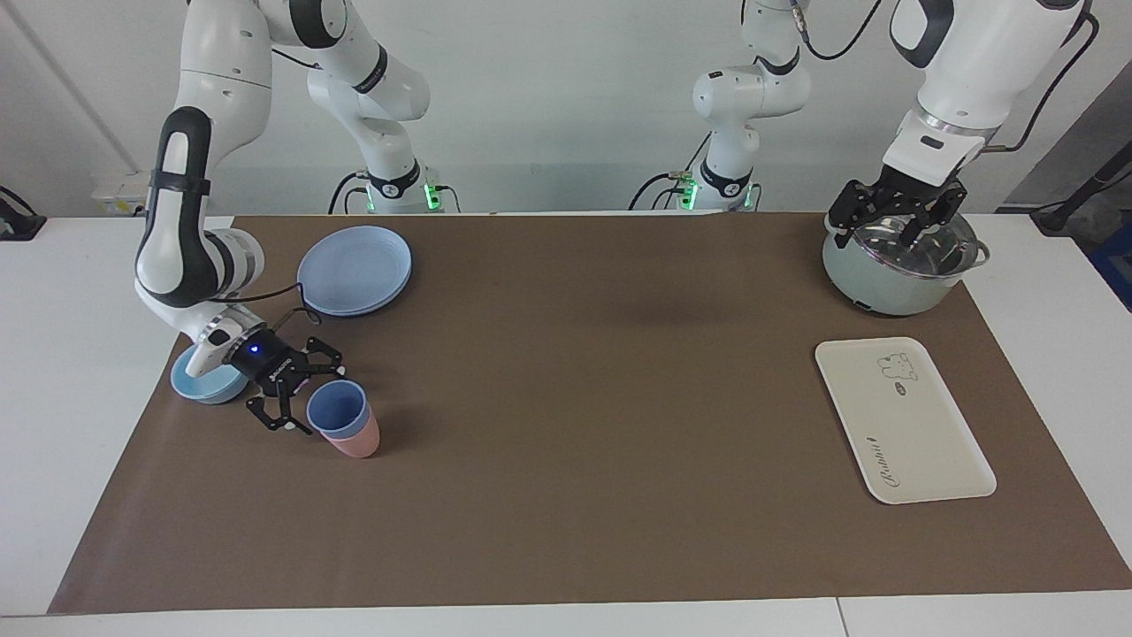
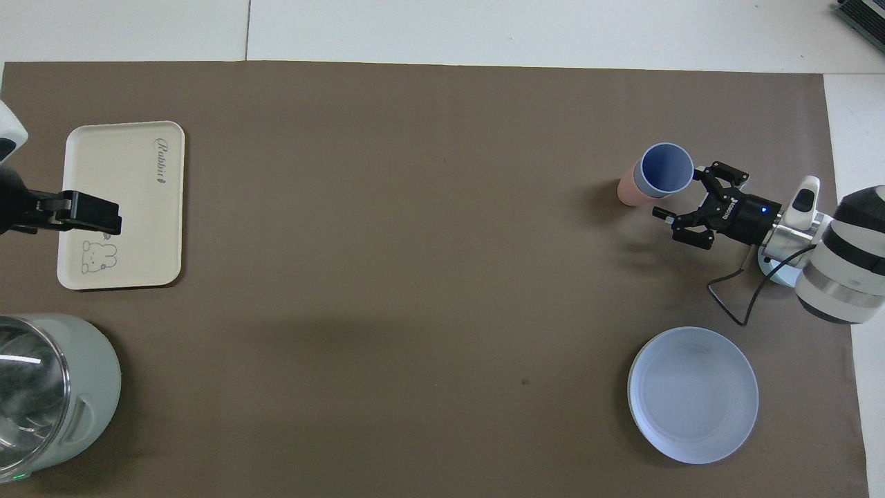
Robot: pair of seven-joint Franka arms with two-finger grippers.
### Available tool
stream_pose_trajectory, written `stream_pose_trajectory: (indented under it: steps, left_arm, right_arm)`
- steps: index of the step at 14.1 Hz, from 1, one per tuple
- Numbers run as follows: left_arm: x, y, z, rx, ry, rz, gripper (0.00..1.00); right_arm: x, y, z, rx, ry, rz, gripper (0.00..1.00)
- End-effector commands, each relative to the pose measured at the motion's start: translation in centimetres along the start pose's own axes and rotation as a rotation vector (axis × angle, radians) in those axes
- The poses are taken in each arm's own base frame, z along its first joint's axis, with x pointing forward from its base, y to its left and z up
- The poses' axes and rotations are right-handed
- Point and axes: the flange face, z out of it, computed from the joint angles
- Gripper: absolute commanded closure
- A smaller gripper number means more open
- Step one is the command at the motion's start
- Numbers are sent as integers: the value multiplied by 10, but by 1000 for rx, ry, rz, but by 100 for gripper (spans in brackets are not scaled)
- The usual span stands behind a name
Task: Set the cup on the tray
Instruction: 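Close the right gripper on the light blue cup rim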
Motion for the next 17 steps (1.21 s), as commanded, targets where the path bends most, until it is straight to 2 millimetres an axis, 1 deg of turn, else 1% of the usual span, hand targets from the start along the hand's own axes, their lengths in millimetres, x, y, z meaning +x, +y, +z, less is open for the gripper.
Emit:
stream_pose_trajectory:
  steps: [1, 2, 3, 4, 7, 9, 12, 13, 14, 16, 17]
  left_arm:
    - [-10, -1, -1, -8, -8, -1, 0]
    - [-10, -1, -1, -8, -8, -1, 0]
    - [-11, -1, -1, -8, -8, -2, 0]
    - [-10, -1, -1, -8, -5, -2, 0]
    - [-11, 5, -1, -8, -4, 10, 0]
    - [-10, 6, -1, -8, 3, 9, 0]
    - [-10, 7, 1, -8, 1, 13, 0]
    - [-10, 7, 1, -8, 1, 15, 0]
    - [-10, 7, 1, -9, 3, 15, 0]
    - [-10, 9, 5, -10, 6, 19, 0]
    - [-12, 11, 7, -12, 15, 20, 0]
  right_arm:
    - [6, 2, 18, -20, 29, -22, 0]
    - [4, 2, 18, -21, 28, -23, 0]
    - [-4, 4, 18, -21, 31, -33, 0]
    - [-8, 6, 21, -28, 39, -48, 0]
    - [0, 9, 27, -37, 45, -60, 0]
    - [1, 5, 36, -39, 60, -45, 0]
    - [2, 5, 39, -59, 53, -42, 0]
    - [0, 6, 37, -59, 48, -51, 25]
    - [1, 6, 37, -58, 47, -61, 99]
    - [8, 9, 36, -60, 52, -52, 100]
    - [17, 8, 35, -57, 48, -32, 100]
